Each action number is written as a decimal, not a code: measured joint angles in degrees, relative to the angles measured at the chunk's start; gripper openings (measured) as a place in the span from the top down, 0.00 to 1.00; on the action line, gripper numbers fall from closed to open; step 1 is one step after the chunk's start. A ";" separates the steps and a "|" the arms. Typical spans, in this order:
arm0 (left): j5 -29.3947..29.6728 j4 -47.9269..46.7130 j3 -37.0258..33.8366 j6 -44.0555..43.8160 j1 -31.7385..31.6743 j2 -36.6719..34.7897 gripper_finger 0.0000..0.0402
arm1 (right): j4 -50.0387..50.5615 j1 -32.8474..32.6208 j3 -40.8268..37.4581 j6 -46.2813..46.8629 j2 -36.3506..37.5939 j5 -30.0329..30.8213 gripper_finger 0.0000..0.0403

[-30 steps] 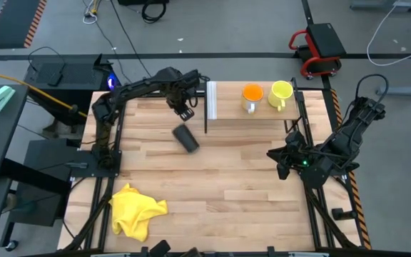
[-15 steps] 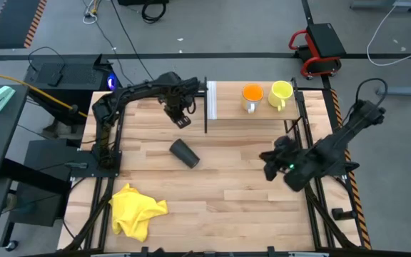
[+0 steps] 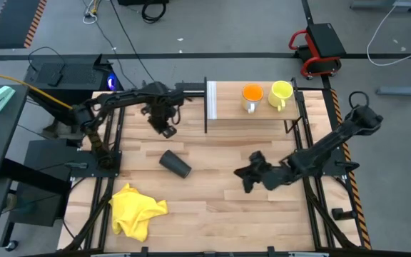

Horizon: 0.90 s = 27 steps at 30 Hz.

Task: Stack small to large cups/mugs on shelf
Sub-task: Put the black cup on the shelf

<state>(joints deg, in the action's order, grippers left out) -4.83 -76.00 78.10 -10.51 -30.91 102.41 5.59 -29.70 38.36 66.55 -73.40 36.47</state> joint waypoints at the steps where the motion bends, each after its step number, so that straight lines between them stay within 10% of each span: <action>1: -0.41 -0.33 -1.76 -1.01 0.33 -1.47 0.81 | -0.59 1.60 0.75 -2.13 -1.87 -2.49 0.86; 12: -9.90 1.12 -18.26 -12.84 10.53 -13.19 0.81 | -14.89 13.79 2.80 -18.18 -12.12 -19.80 0.98; 27: -15.92 15.82 -20.19 -23.68 21.96 -13.15 0.82 | -18.47 18.33 9.96 -24.77 -23.49 -29.66 0.99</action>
<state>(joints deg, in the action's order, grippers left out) -20.76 -60.18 57.91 -34.18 -8.95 89.25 -12.88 -11.38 48.32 41.78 -96.89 6.81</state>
